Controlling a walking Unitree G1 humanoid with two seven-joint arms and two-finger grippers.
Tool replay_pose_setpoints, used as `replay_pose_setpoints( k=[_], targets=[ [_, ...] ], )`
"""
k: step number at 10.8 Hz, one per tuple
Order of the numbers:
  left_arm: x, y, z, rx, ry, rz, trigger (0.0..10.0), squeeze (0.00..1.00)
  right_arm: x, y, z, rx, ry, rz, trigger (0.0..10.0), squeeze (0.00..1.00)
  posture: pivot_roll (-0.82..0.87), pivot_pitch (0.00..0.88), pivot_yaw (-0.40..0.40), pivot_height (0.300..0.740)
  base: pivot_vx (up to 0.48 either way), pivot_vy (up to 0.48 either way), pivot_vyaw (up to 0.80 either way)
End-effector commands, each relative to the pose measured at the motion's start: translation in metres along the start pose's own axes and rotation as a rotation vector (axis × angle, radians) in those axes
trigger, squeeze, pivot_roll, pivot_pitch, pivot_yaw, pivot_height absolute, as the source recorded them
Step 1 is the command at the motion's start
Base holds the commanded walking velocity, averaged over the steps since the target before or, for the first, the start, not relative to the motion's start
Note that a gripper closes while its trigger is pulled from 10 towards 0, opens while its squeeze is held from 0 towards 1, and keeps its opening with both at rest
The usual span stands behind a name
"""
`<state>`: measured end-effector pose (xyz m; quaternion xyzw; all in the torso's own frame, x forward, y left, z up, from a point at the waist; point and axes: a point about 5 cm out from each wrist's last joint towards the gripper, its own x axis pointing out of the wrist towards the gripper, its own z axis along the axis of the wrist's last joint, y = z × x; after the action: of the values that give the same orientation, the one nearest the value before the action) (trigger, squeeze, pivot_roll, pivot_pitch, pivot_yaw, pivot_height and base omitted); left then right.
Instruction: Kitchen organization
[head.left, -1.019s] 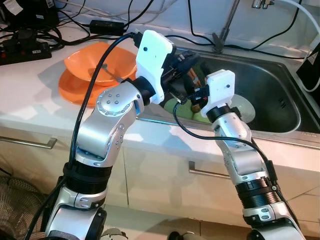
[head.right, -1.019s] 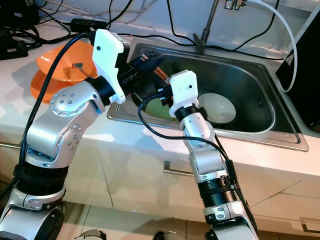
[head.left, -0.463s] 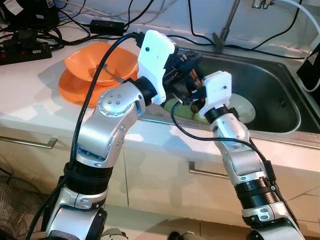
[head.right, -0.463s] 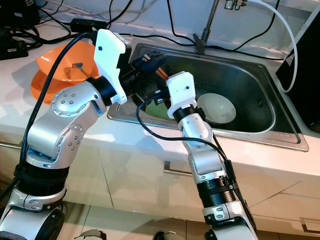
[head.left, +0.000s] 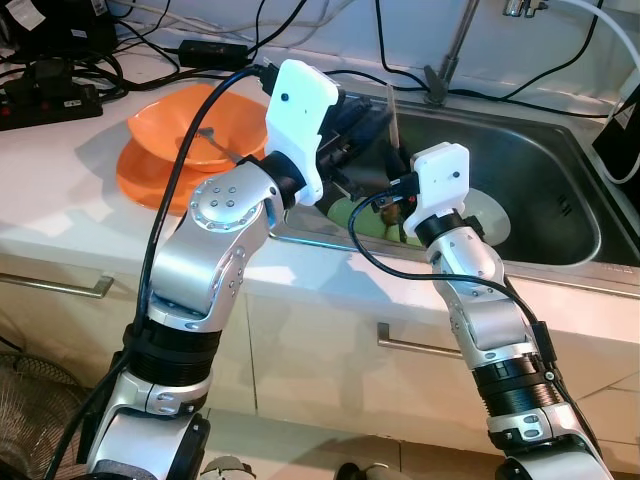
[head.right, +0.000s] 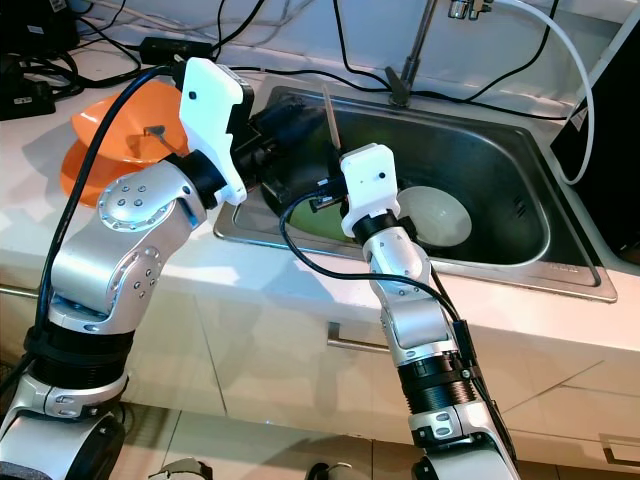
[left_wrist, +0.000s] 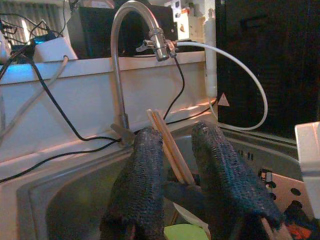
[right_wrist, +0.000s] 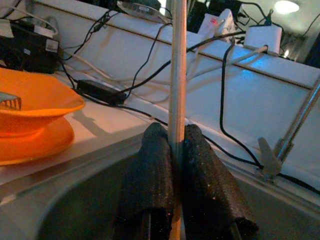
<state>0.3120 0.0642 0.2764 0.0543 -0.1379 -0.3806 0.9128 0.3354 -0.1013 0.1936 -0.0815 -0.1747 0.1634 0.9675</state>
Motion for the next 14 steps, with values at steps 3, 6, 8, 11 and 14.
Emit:
replay_pose_setpoints(
  k=[3, 6, 8, 11, 14],
  targets=[
    [-0.004, 0.006, 0.0, 0.041, 0.0, 0.052, 10.0, 0.0, 0.003, -0.013, -0.001, -0.01, -0.001, -0.06, 0.0, 0.0, 0.0, 0.076, -0.096, 0.74, 0.0, 0.0, 0.0],
    [-0.019, 0.006, -0.019, 0.036, 0.094, 0.071, 10.0, 0.0, 0.01, -0.038, -0.011, -0.028, 0.063, -0.182, 10.0, 0.0, 0.01, 0.07, -0.1, 0.74, 0.0, 0.0, 0.0],
    [-0.027, 0.003, -0.037, 0.021, 0.154, 0.071, 10.0, 0.0, 0.014, -0.054, -0.021, 0.002, 0.134, -0.278, 10.0, 0.0, 0.01, 0.069, -0.101, 0.74, 0.0, 0.0, 0.0],
    [-0.042, -0.015, -0.076, -0.053, 0.283, 0.05, 10.0, 0.0, 0.019, -0.064, -0.048, 0.13, 0.272, -0.341, 10.0, 0.0, 0.02, 0.07, -0.106, 0.74, 0.0, 0.0, 0.0],
    [-0.049, -0.028, -0.088, -0.073, 0.36, 0.003, 10.0, 0.0, 0.013, -0.058, -0.069, 0.161, 0.373, -0.325, 10.0, 0.0, 0.03, 0.075, -0.109, 0.74, 0.0, 0.0, 0.0]
  ],
)
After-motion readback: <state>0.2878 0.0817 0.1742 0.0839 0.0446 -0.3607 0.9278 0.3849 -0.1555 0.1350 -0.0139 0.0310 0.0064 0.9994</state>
